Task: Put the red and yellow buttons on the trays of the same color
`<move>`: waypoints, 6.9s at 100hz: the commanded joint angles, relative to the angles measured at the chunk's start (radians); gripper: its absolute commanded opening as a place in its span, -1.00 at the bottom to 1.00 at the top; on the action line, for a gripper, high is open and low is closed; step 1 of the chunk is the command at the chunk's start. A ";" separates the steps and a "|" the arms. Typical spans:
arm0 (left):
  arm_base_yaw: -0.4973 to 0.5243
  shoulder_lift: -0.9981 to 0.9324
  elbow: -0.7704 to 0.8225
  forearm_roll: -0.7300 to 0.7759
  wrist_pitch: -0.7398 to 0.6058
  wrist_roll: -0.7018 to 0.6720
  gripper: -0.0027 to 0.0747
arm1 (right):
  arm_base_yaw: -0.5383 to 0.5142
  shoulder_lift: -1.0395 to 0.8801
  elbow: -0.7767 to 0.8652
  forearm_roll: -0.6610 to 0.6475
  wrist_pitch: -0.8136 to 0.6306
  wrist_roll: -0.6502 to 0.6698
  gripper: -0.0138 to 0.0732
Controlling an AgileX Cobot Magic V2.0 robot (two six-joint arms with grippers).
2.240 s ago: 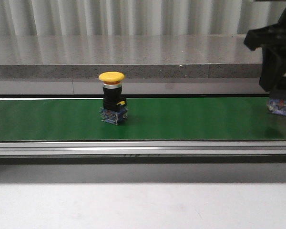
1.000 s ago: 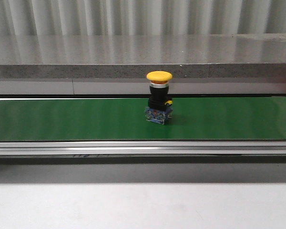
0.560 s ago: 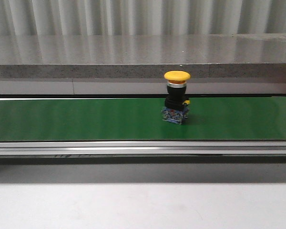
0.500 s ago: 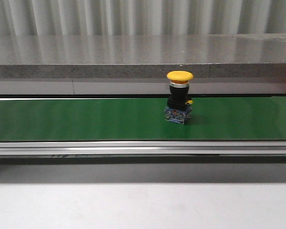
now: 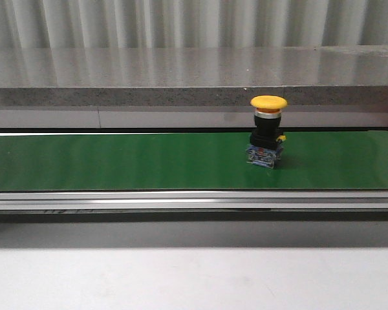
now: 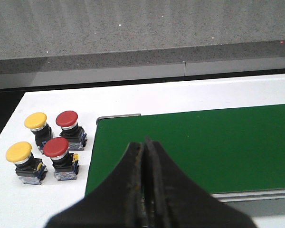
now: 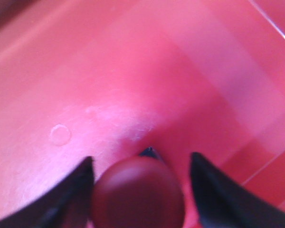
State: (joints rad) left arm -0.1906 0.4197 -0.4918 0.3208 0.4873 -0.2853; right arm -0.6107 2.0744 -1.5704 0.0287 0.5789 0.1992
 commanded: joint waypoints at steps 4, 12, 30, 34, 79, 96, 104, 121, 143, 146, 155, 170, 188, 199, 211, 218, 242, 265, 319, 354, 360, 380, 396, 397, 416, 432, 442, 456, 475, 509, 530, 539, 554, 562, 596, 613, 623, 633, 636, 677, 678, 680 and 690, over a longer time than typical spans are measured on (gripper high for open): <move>-0.009 0.005 -0.024 0.009 -0.074 -0.003 -0.98 | -0.003 -0.065 -0.039 -0.001 -0.042 -0.012 0.72; -0.009 0.005 -0.024 0.009 -0.074 -0.003 -0.98 | -0.003 -0.078 -0.039 -0.001 -0.037 -0.012 0.79; -0.009 0.005 -0.024 0.009 -0.074 -0.003 -0.98 | -0.004 -0.157 -0.039 -0.001 0.000 -0.012 0.78; -0.009 0.005 -0.024 0.009 -0.074 -0.003 -0.98 | -0.004 -0.180 -0.039 -0.001 0.003 -0.012 0.78; -0.009 0.005 -0.024 0.007 -0.074 -0.003 -0.98 | 0.103 -0.485 -0.034 0.032 0.181 -0.025 0.78; -0.009 0.005 -0.024 0.007 -0.074 -0.003 -0.98 | 0.197 -0.566 -0.034 0.032 0.337 -0.124 0.78; -0.009 0.005 -0.024 0.007 -0.074 -0.003 -0.98 | 0.251 -0.592 -0.034 0.032 0.399 -0.162 0.78; -0.009 0.005 -0.024 0.007 -0.074 -0.003 -0.98 | 0.349 -0.609 -0.034 0.032 0.559 -0.237 0.78; -0.009 0.005 -0.024 0.005 -0.074 -0.003 -0.98 | 0.437 -0.611 0.045 0.032 0.630 -0.273 0.78; -0.009 0.005 -0.024 0.005 -0.074 -0.003 -0.98 | 0.447 -0.611 0.062 0.032 0.640 -0.274 0.78; -0.009 0.005 -0.024 0.005 -0.074 -0.003 -0.98 | 0.470 -0.611 0.126 0.032 0.657 -0.277 0.78; -0.009 0.005 -0.024 0.005 -0.074 -0.003 -0.98 | 0.521 -0.611 0.230 0.058 0.660 -0.336 0.78; -0.009 0.005 -0.024 0.005 -0.074 -0.003 -0.98 | 0.588 -0.611 0.297 0.118 0.606 -0.414 0.78; -0.009 0.005 -0.024 0.005 -0.074 -0.003 -0.98 | 0.622 -0.609 0.303 0.120 0.561 -0.417 0.78; -0.009 0.005 -0.024 0.005 -0.074 -0.003 -0.98 | 0.636 -0.597 0.303 0.120 0.504 -0.417 0.78; -0.009 0.005 -0.024 0.005 -0.074 -0.003 -0.98 | 0.636 -0.583 0.303 0.120 0.474 -0.417 0.78; -0.009 0.005 -0.024 0.005 -0.074 -0.003 -0.98 | 0.636 -0.504 0.303 0.120 0.359 -0.417 0.78; -0.009 0.005 -0.024 0.005 -0.074 -0.003 -0.98 | 0.635 -0.467 0.303 0.119 0.348 -0.415 0.24; -0.009 0.005 -0.024 0.001 -0.074 -0.003 -0.98 | 0.472 -0.636 0.301 0.005 0.356 -0.278 -0.57; -0.009 0.005 -0.024 -0.002 -0.074 -0.003 -0.98 | 0.106 -0.676 0.305 -0.007 0.244 -0.122 -0.57; -0.009 0.005 -0.024 -0.002 -0.074 -0.003 -0.98 | 0.066 -0.669 0.304 -0.007 0.219 -0.114 -0.57; -0.009 0.005 -0.024 -0.002 -0.074 -0.003 -0.98 | -0.015 -0.606 0.304 -0.007 0.169 -0.077 -0.57; -0.009 0.005 -0.024 -0.002 -0.074 -0.003 -0.98 | -0.017 -0.525 0.304 -0.007 0.162 -0.073 -0.57; -0.009 0.005 -0.024 -0.002 -0.074 -0.003 -0.98 | -0.017 -0.521 0.304 -0.007 0.162 -0.073 -0.57; -0.009 0.005 -0.024 -0.006 -0.074 -0.003 -0.98 | -0.025 -0.430 0.304 -0.007 0.164 -0.073 -0.57; -0.009 0.005 -0.024 -0.007 -0.077 -0.003 -0.98 | -0.037 -0.377 0.304 -0.007 0.168 -0.073 -0.57; -0.009 0.005 -0.024 -0.007 -0.079 -0.003 -0.98 | -0.044 -0.351 0.304 -0.007 0.167 -0.072 -0.57; -0.009 0.005 -0.024 -0.007 -0.079 -0.003 -0.98 | -0.045 -0.316 0.304 -0.007 0.167 -0.072 -0.57; -0.009 0.005 -0.024 -0.007 -0.079 -0.003 -0.98 | -0.046 -0.280 0.304 -0.006 0.170 -0.068 -0.56; -0.009 0.005 -0.024 -0.007 -0.079 -0.003 -0.98 | -0.046 -0.282 0.303 -0.006 0.186 -0.060 0.37; -0.009 0.005 -0.024 -0.007 -0.079 -0.003 -0.98 | -0.046 -0.315 0.301 -0.006 0.189 -0.055 0.62; -0.009 0.005 -0.024 -0.007 -0.079 -0.003 -0.98 | -0.046 -0.351 0.301 -0.006 0.186 -0.052 0.62; -0.009 0.005 -0.024 -0.007 -0.079 -0.003 -0.98 | -0.046 -0.433 0.301 -0.006 0.178 -0.046 0.62; -0.009 0.005 -0.024 -0.007 -0.079 -0.003 -0.98 | -0.042 -0.484 0.301 -0.003 0.179 -0.045 0.62; -0.009 0.005 -0.024 -0.007 -0.079 -0.003 -0.98 | 0.167 -0.721 0.303 0.006 0.196 -0.075 0.62; -0.009 0.005 -0.024 -0.007 -0.079 -0.003 -0.98 | 0.343 -0.823 0.326 0.005 0.164 -0.129 0.62; -0.009 0.005 -0.024 -0.007 -0.079 -0.003 -0.98 | 0.421 -0.894 0.375 0.005 0.138 -0.145 0.62; -0.009 0.005 -0.024 -0.007 -0.079 -0.003 -0.98 | 0.485 -0.972 0.454 0.005 0.108 -0.171 0.62; -0.009 0.005 -0.024 -0.007 -0.079 -0.003 -0.98 | 0.505 -0.996 0.478 0.005 0.097 -0.178 0.62; -0.009 0.005 -0.024 -0.007 -0.079 -0.003 -0.98 | 0.593 -1.349 0.781 0.005 0.071 -0.199 0.43; -0.009 0.005 -0.024 -0.007 -0.079 -0.003 -0.98 | 0.593 -1.354 0.784 0.005 0.071 -0.199 0.39; -0.009 0.005 -0.024 -0.007 -0.079 -0.003 -0.98 | 0.593 -1.367 0.793 0.005 0.071 -0.199 0.31; -0.009 0.005 -0.024 -0.007 -0.079 -0.003 -0.98 | 0.593 -1.417 0.821 0.005 0.075 -0.199 -0.13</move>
State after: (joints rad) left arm -0.1906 0.4197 -0.4903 0.3128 0.4841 -0.2845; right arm -0.0174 0.6924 -0.7414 0.0383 0.7195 0.0108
